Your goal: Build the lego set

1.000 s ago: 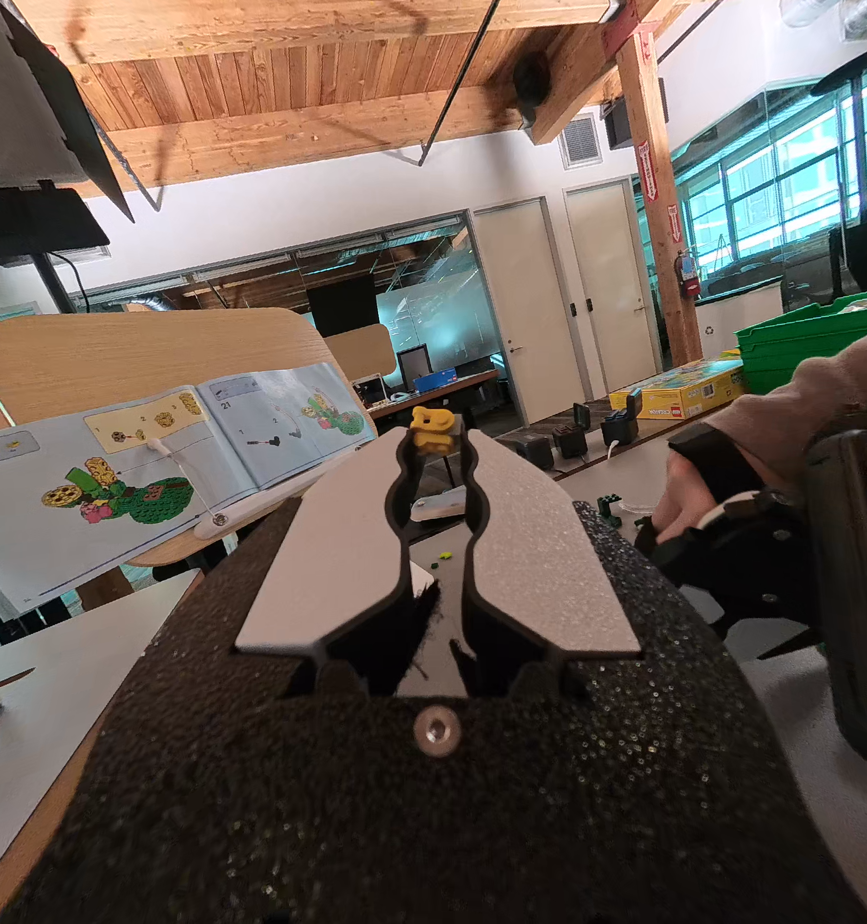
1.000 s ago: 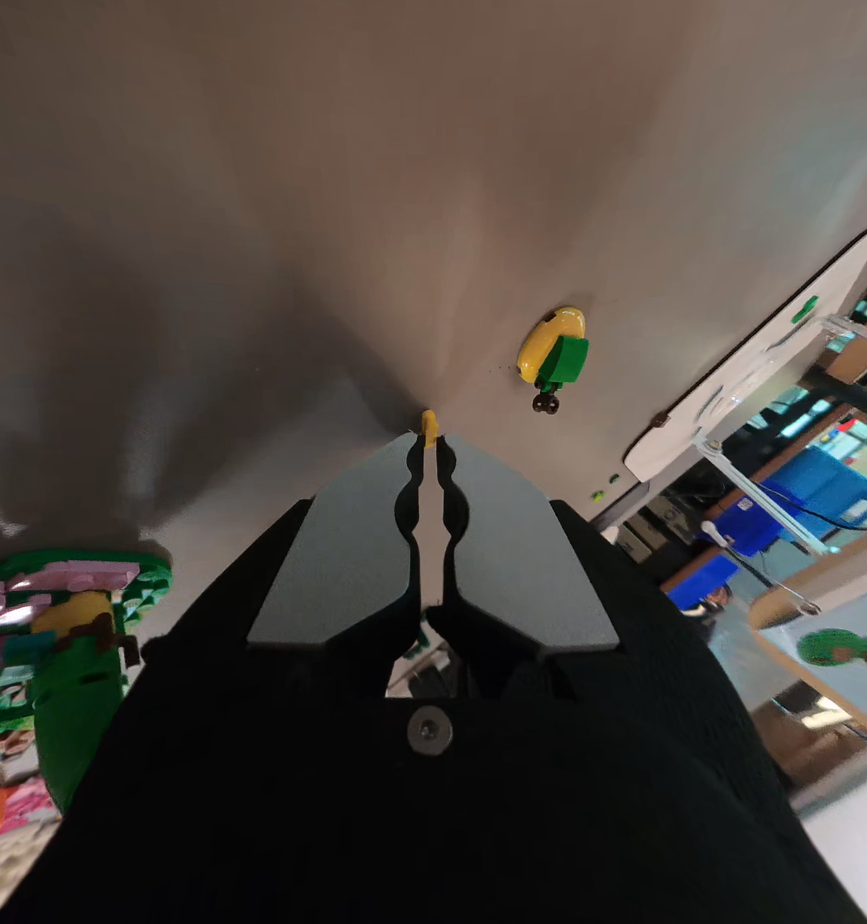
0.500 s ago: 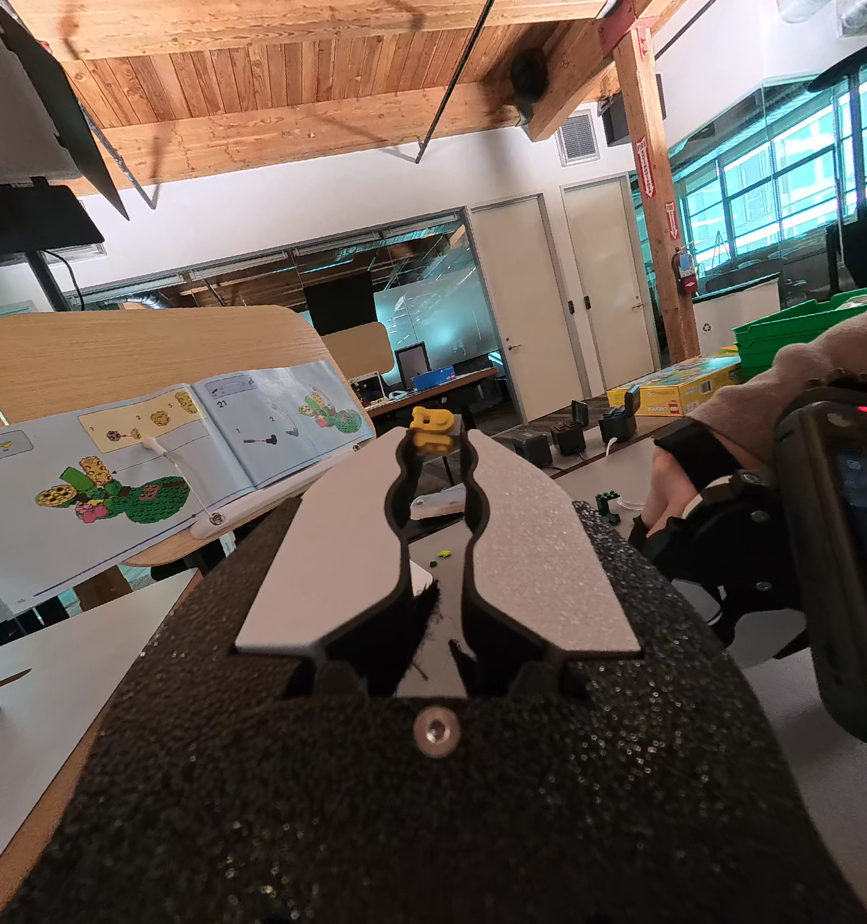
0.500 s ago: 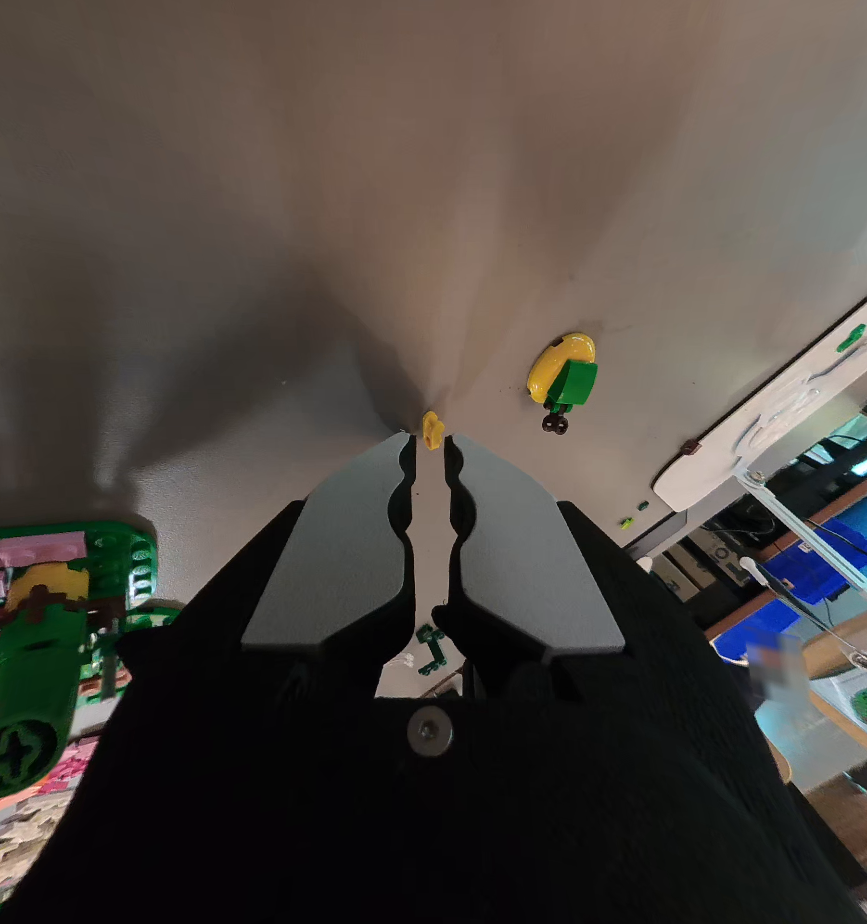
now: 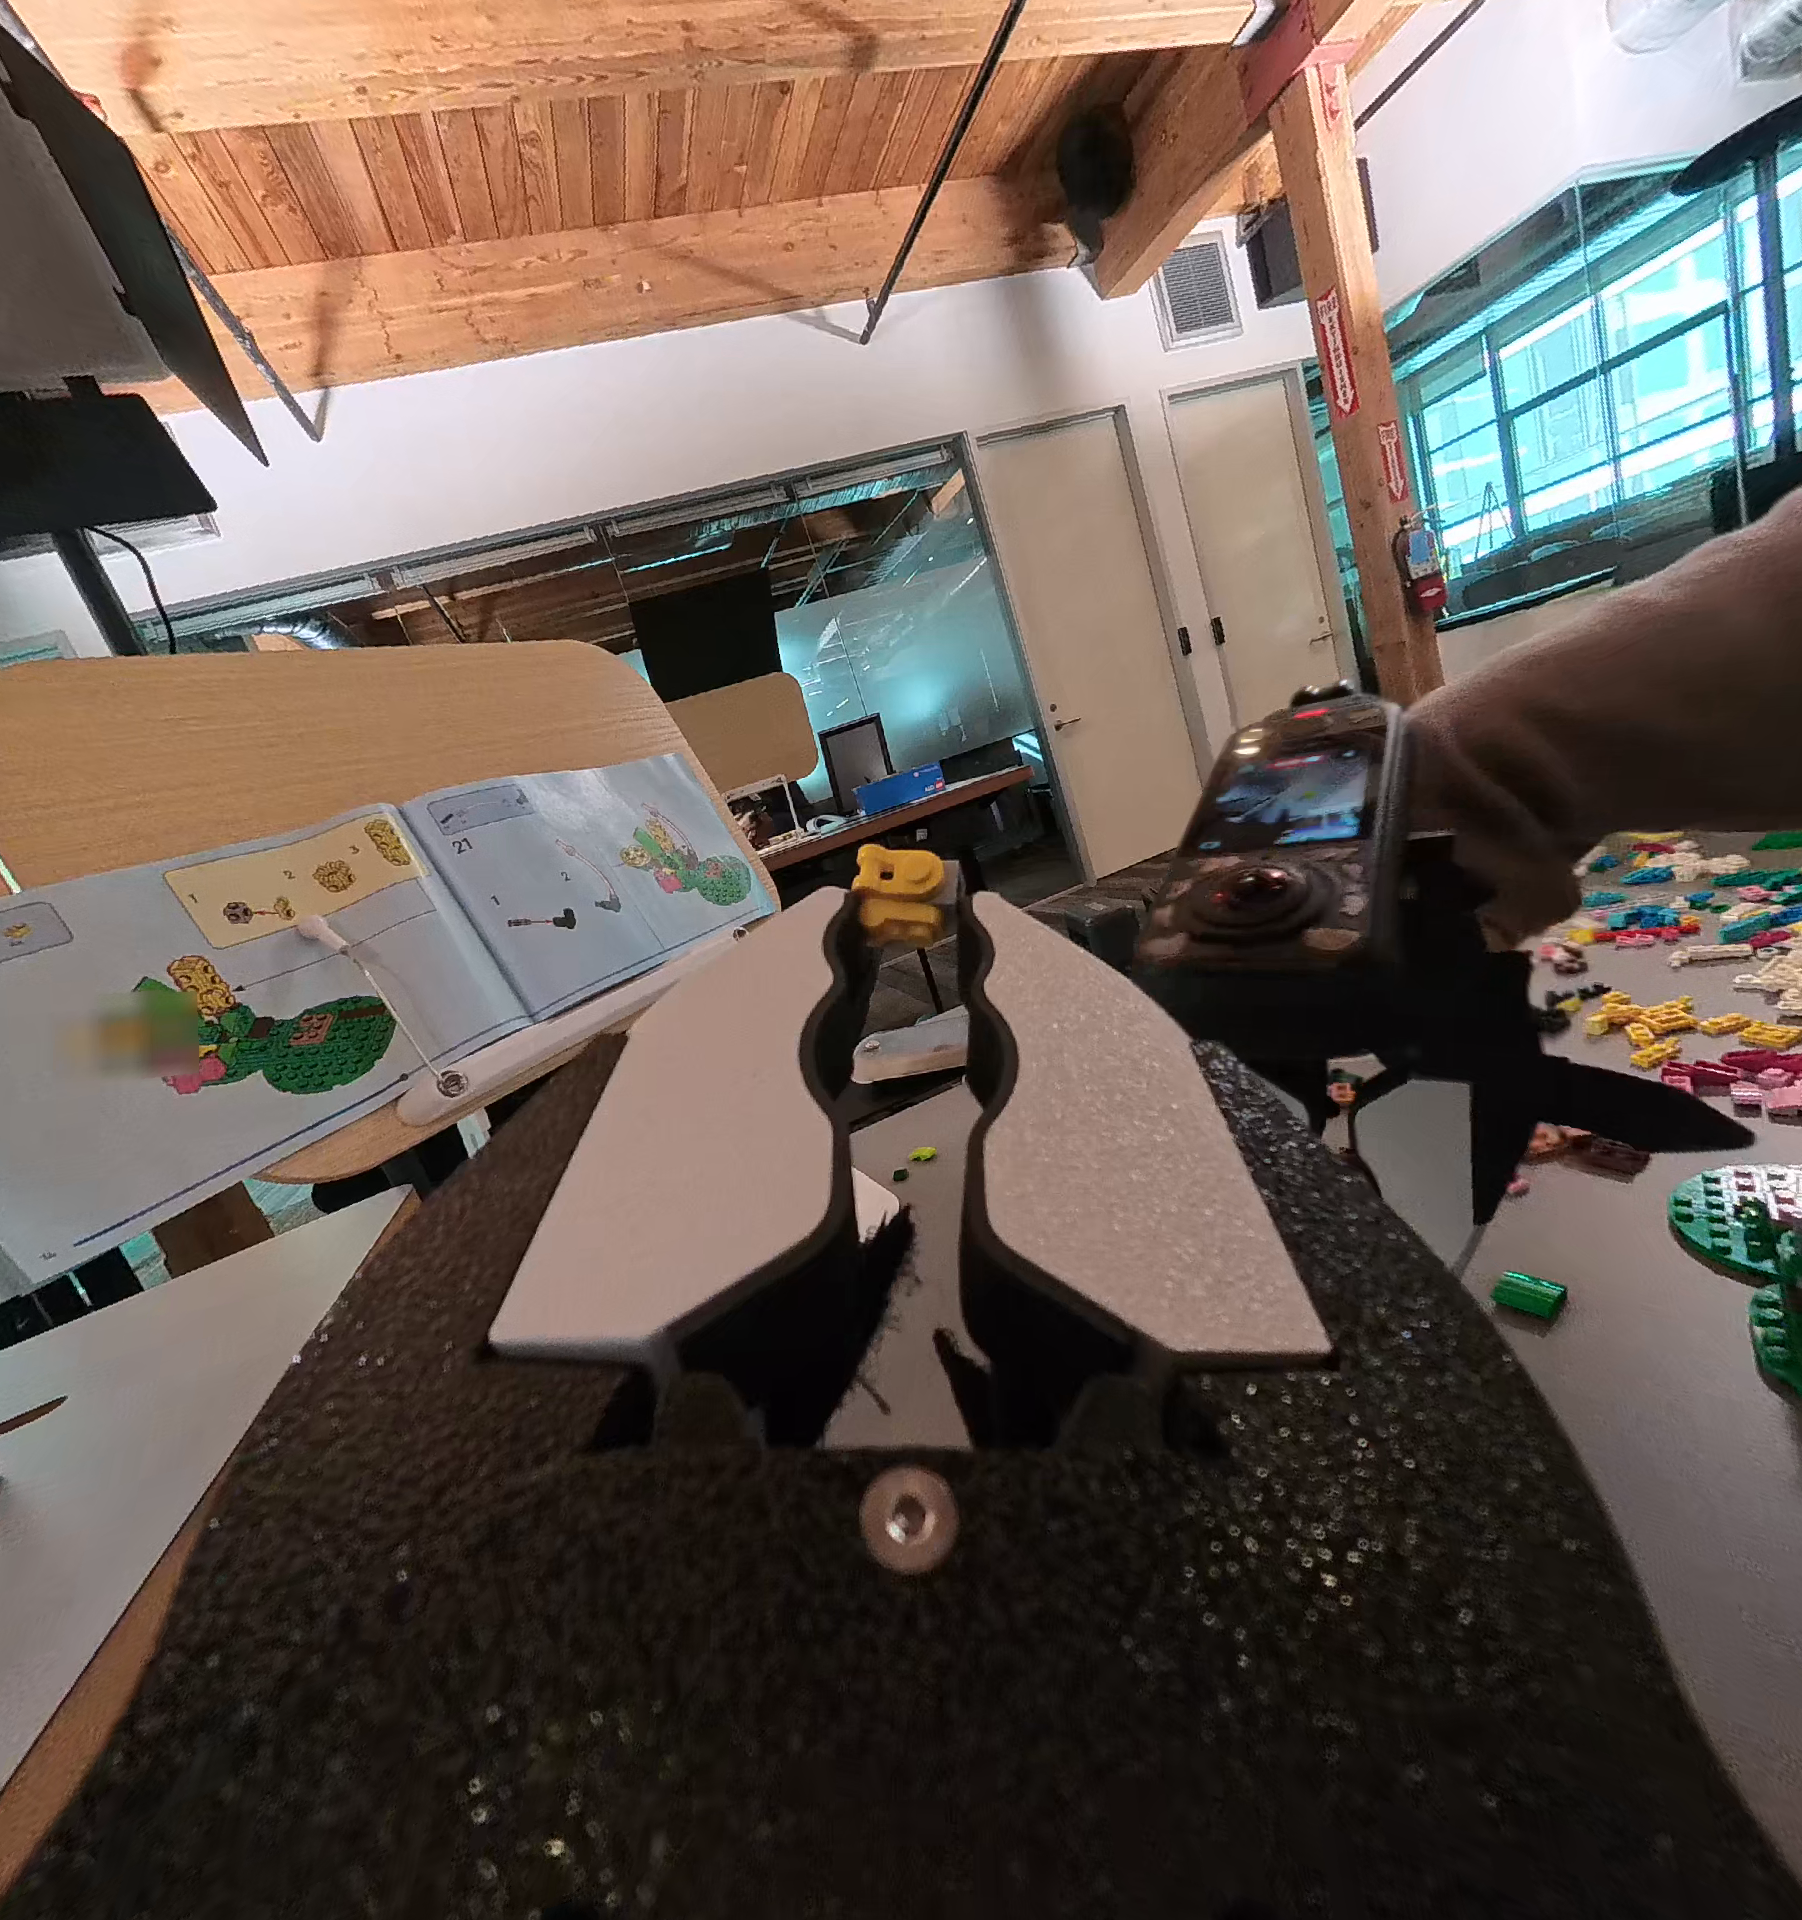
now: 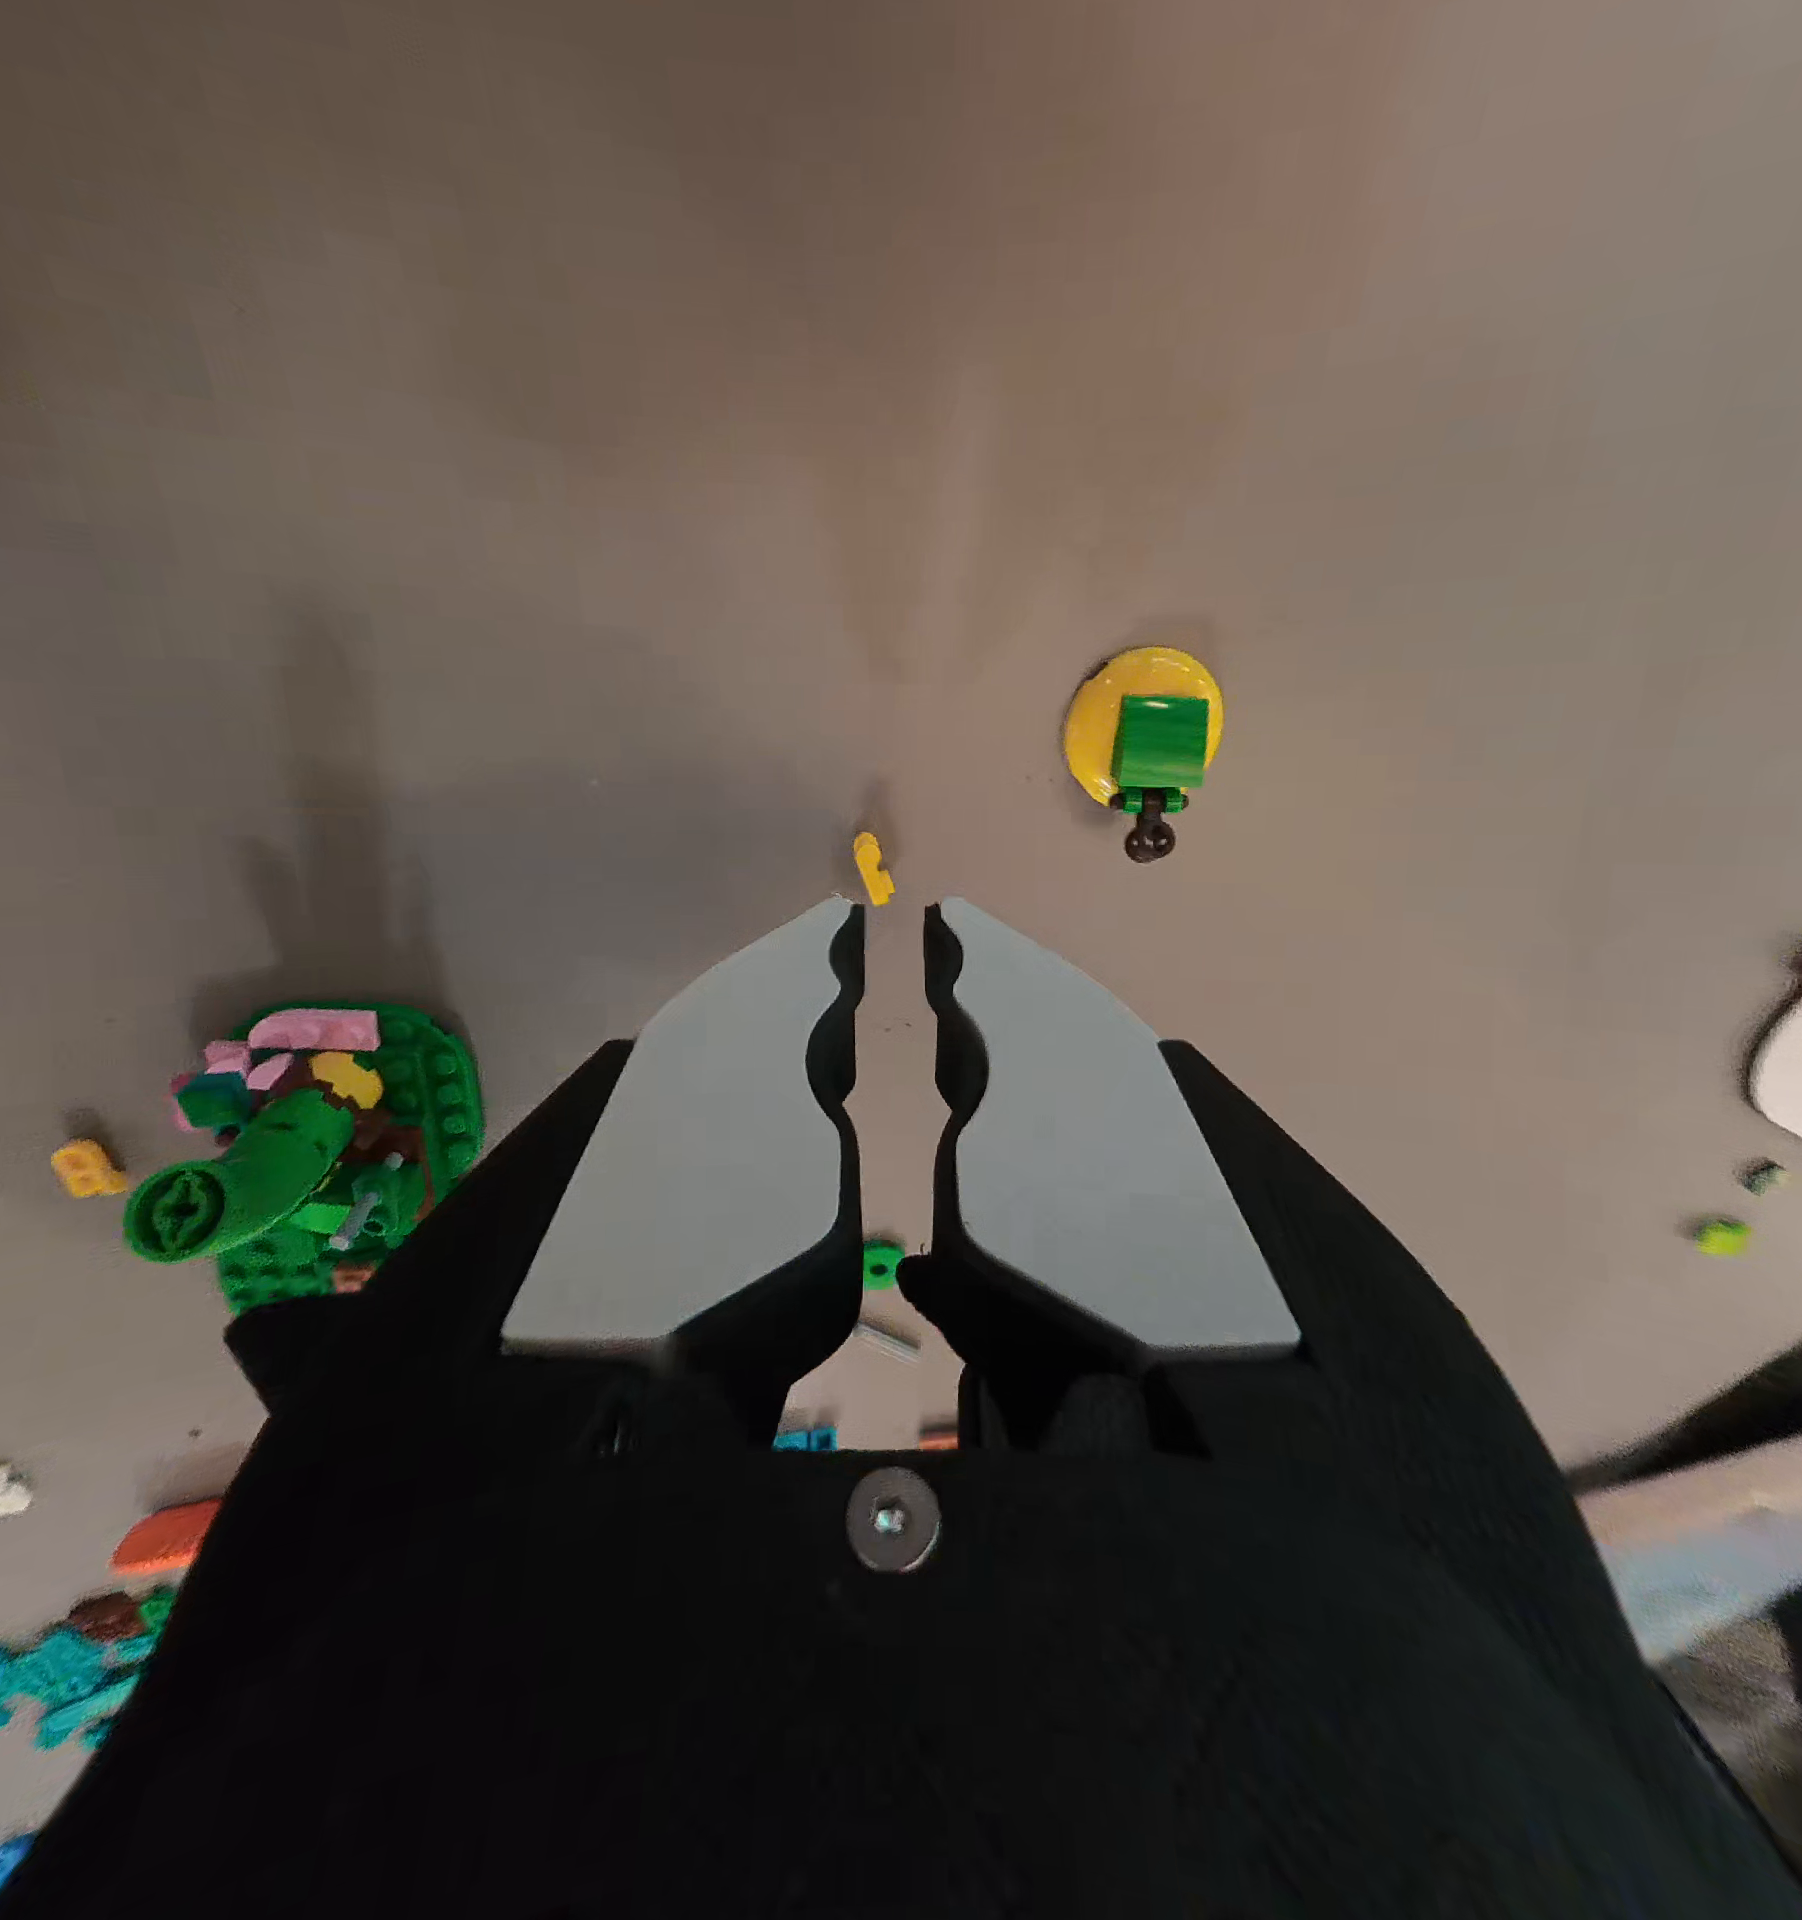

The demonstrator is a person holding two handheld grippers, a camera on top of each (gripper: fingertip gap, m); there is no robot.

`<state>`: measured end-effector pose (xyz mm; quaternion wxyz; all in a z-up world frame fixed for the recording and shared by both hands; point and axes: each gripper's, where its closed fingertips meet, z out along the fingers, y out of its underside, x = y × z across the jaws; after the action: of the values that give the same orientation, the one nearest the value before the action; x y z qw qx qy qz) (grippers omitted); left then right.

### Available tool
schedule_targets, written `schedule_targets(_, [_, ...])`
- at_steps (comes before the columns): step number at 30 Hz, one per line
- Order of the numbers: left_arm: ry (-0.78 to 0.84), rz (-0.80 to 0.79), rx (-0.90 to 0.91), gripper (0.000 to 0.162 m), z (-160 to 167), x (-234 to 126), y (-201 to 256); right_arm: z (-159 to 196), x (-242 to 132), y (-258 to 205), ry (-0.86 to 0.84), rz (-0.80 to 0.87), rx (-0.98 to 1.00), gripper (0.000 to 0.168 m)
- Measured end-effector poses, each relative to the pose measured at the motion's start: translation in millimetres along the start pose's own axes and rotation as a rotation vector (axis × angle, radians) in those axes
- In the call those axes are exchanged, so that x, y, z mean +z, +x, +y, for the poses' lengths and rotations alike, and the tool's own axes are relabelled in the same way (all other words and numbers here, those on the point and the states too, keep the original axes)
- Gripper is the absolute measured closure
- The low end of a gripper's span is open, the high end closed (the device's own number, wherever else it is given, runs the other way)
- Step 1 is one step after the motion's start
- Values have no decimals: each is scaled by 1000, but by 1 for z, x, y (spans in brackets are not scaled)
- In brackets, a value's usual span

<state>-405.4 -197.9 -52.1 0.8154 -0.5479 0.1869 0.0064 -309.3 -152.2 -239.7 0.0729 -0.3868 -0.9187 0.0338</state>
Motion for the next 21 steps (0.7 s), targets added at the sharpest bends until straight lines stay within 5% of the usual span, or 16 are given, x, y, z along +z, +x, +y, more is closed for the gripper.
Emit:
schedule_targets(11, [2, -25, 17, 145, 1, -1, -5, 5, 22, 0, -53, -84, 8, 165])
schedule_targets(15, [11, -64, 17, 145, 0, -4, -13, -17, 19, 14, 66, 66, -55, 167])
schedule_targets(21, [18, -131, 20, 145, -2, -10, -26, -50, 21, 38, 70, 468, -430, 167])
